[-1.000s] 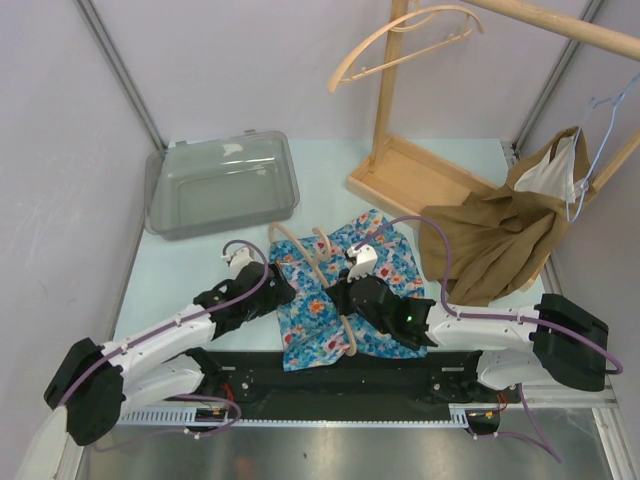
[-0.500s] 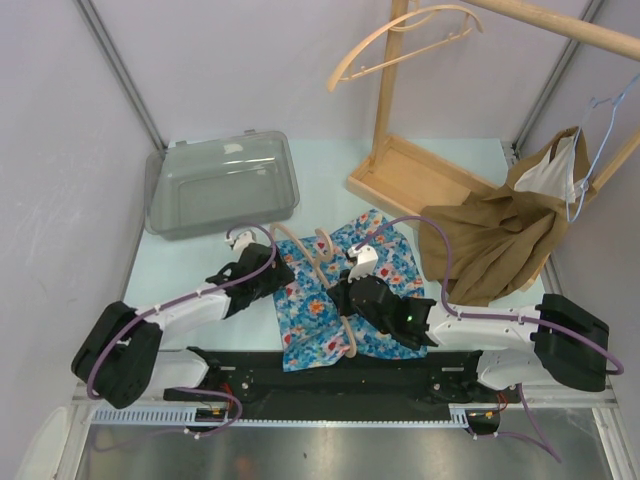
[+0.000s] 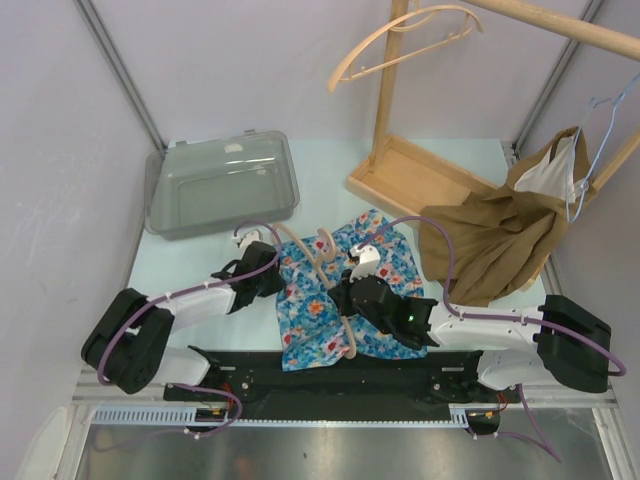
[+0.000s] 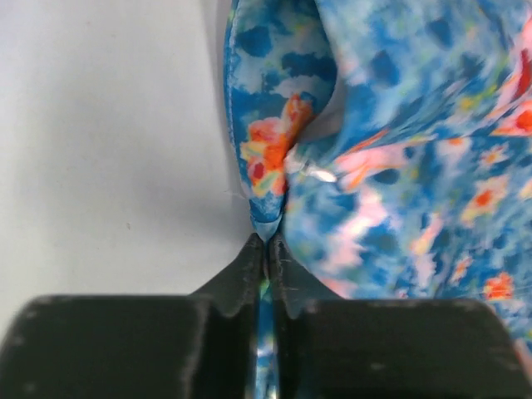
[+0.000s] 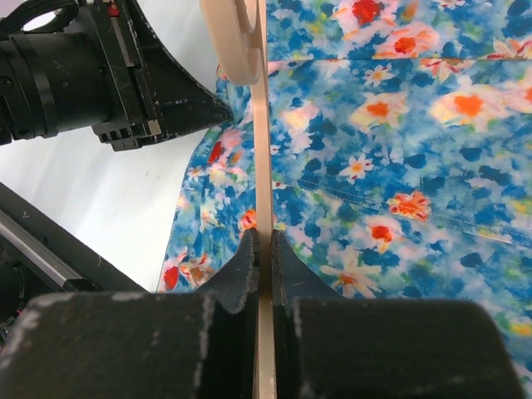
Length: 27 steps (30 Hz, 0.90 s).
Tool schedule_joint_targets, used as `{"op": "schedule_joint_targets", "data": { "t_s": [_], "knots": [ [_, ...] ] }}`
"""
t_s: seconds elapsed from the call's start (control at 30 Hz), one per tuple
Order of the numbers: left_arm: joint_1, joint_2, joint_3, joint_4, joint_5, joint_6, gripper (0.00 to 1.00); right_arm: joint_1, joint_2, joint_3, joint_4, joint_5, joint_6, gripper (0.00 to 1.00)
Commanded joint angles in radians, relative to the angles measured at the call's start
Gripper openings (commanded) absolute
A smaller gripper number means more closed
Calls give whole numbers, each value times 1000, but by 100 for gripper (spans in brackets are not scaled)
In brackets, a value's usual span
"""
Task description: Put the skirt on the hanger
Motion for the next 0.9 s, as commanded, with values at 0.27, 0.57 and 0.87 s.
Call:
{"op": "schedule_joint_targets", "data": {
  "t_s": [0.27, 0.57, 0.87],
  "knots": [
    [6, -86, 8, -43, 28, 80, 0, -7, -28, 23, -8, 52, 28, 0],
    [6, -355, -30, -185, -53, 79, 0, -12, -43, 9, -7, 86, 34, 0],
    [7, -481, -76, -276, -84, 59, 0, -14, -29, 13, 11, 69, 40, 0]
  ]
}}
